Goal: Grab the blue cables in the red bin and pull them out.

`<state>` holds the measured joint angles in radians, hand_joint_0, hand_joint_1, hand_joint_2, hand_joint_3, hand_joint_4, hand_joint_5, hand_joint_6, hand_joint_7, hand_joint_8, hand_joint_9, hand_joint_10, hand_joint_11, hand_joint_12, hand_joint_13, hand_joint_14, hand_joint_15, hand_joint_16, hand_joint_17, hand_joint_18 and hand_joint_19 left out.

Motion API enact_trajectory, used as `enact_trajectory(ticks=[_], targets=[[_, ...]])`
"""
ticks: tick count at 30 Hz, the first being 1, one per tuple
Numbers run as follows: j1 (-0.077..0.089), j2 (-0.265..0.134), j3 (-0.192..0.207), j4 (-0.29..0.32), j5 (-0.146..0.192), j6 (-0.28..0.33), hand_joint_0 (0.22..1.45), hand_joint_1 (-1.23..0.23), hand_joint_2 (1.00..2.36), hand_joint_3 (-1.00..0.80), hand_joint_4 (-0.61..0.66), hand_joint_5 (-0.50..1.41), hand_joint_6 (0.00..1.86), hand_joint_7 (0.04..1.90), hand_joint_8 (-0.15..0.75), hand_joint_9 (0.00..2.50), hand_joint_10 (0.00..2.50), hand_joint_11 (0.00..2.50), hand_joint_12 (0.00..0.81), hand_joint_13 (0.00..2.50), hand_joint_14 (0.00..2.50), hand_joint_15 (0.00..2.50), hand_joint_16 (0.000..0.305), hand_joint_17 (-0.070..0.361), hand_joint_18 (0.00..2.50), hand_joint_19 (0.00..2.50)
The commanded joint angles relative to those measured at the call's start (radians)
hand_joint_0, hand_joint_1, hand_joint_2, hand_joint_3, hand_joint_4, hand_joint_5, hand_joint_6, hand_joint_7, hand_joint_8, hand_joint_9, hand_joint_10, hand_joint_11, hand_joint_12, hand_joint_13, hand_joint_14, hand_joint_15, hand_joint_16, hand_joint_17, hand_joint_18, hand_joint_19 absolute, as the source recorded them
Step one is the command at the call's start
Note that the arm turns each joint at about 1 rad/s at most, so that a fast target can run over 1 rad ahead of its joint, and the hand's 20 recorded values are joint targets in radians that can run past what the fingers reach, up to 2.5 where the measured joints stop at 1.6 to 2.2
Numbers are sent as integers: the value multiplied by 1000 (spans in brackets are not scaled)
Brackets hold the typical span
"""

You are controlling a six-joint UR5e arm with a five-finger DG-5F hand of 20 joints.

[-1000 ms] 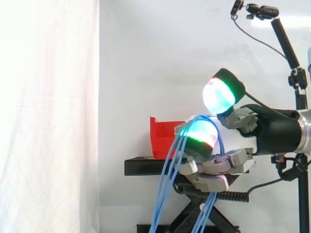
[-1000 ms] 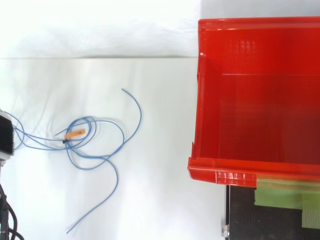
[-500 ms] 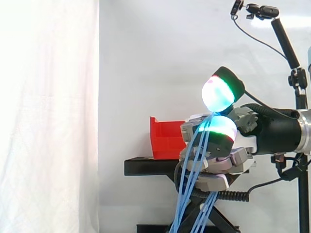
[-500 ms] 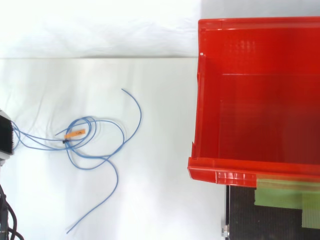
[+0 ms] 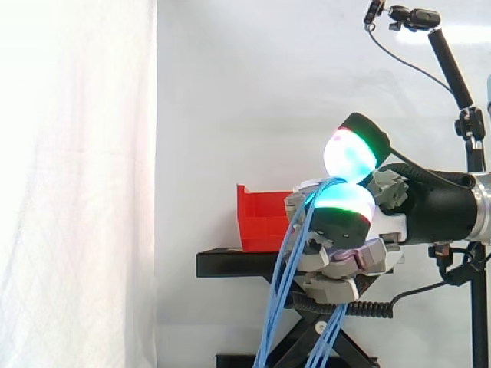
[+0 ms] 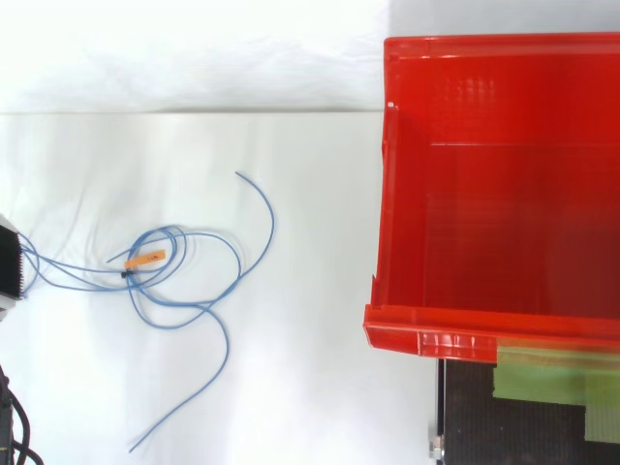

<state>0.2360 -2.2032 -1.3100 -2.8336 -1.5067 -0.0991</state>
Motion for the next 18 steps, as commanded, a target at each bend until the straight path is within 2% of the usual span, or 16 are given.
enact_trajectory(ticks=[1, 7, 18], targets=[[0, -1, 0, -1, 0, 0, 830, -872, 1000, -1000, 122, 726, 544, 666, 259, 940, 25, 1001, 313, 1220, 543, 1548, 46, 104, 890, 1131], [0, 0, 0, -1, 0, 5, 812, -905, 1000, -1000, 132, 635, 597, 614, 261, 926, 25, 1005, 328, 1195, 581, 1536, 48, 107, 880, 1127], [0, 0, 0, -1, 0, 6, 764, -926, 1000, -1000, 147, 602, 636, 583, 263, 899, 24, 1002, 339, 1169, 630, 1528, 51, 114, 883, 1100]])
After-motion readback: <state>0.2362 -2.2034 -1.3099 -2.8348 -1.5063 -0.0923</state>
